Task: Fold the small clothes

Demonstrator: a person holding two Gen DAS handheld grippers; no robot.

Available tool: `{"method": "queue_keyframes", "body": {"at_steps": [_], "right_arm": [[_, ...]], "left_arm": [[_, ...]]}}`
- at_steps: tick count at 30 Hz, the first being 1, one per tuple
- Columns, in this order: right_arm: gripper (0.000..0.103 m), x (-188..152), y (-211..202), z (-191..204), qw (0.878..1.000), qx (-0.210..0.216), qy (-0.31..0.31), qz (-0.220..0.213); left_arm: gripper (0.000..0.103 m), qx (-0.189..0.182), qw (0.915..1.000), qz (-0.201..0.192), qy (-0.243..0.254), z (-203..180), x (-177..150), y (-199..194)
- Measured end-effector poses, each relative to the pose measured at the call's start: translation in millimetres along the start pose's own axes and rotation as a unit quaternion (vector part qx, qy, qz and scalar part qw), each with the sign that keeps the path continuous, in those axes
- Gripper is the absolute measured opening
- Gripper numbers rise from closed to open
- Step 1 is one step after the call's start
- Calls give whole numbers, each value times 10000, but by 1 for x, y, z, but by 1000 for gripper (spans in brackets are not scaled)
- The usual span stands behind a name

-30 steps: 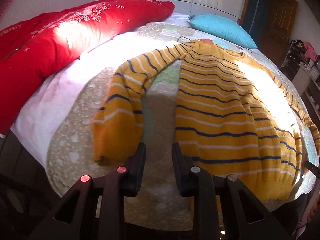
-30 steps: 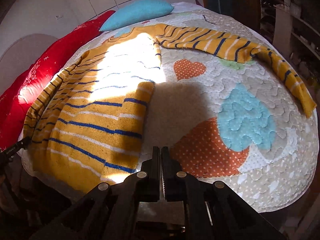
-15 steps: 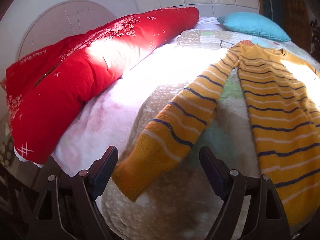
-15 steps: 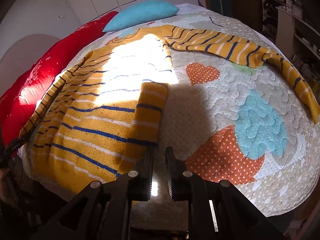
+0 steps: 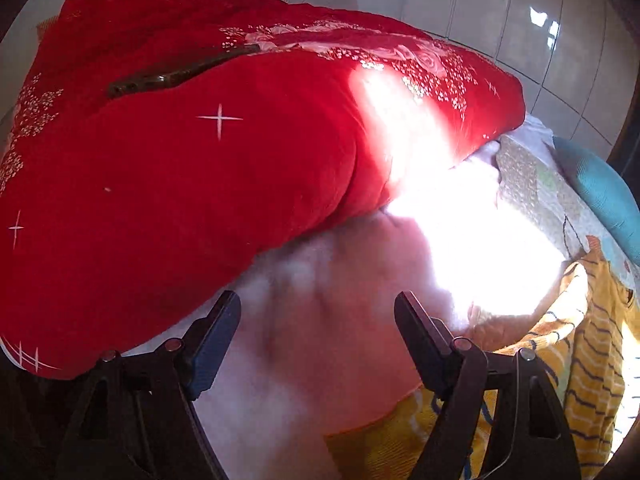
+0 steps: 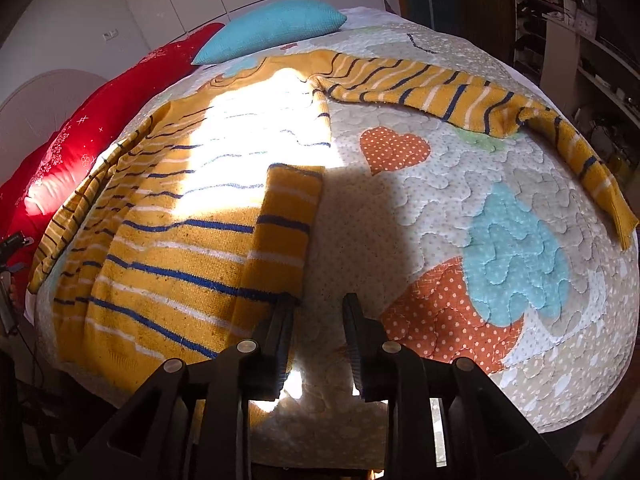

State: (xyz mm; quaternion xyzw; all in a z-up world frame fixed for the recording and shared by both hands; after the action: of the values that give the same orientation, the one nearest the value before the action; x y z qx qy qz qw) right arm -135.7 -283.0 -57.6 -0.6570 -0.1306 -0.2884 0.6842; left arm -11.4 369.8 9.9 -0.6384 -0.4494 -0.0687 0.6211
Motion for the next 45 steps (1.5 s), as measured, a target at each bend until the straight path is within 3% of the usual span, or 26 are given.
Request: {"method": "queue_keyframes", "body": {"at_steps": [4, 9, 14, 15, 17, 18, 20, 24, 26, 30, 34, 38, 42, 45], "right_arm": [[38, 6, 0, 2, 10000, 29, 55, -66], [39, 6, 2, 6, 9999, 44, 82, -44], [42, 4, 0, 4, 9999, 24, 106, -52], [42, 4, 0, 3, 9999, 7, 117, -58], [42, 4, 0, 1, 9999, -46, 125, -83], [42, 5, 0, 1, 9999, -74, 122, -94], [42, 5, 0, 1, 9998, -111, 106, -107], [42, 5, 0, 2, 9997, -191, 19, -147], [42, 6, -1, 2, 9996, -236, -2, -176], [42, 8, 0, 1, 9996, -184, 93, -180], [42, 10, -3, 2, 9995, -210, 70, -208], [42, 13, -10, -4, 9989, -307, 92, -351], [42, 24, -26, -18, 9963, -303, 415, -696], [42, 28, -28, -26, 9949, -307, 574, -766]], "left_arm": [[79, -512, 9984, 197, -101, 1, -23, -15], [82, -1206, 9905, 665, -28, -11, -65, 0], [89, -1207, 9891, 685, 497, -35, -79, 13], [83, -1264, 9876, 752, 553, -40, -80, 14], [13, -1292, 9846, 936, 714, -52, -79, 17], [7, -1287, 9837, 1012, 740, -56, -76, 17], [7, -1199, 9867, 826, 725, -60, -55, 9], [7, -1076, 9929, 199, 457, -55, 18, -17], [7, -833, 9952, -84, 507, -53, 53, -29], [7, -559, 9960, -158, 673, -59, 92, -31], [7, -210, 9950, -98, 970, -68, 101, -16], [7, -172, 9948, 89, 997, -77, 95, 2], [7, -693, 9935, 362, 828, -101, 80, 9], [7, -1264, 9867, 520, 874, -144, 67, 7]]}}
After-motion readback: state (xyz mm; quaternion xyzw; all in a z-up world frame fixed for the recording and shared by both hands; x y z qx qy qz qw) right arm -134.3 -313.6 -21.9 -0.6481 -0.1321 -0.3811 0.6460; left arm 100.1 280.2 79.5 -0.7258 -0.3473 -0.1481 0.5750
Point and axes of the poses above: each gripper's, at about its wrist camera, not at the fingertips, and y roughly the way its jaws point, z to its left, x to its top, the point moved 8 cm from there along y, roughly the way its jaws point, and after that the axes turned 9 degrees about -x, right-handed, at the moved point
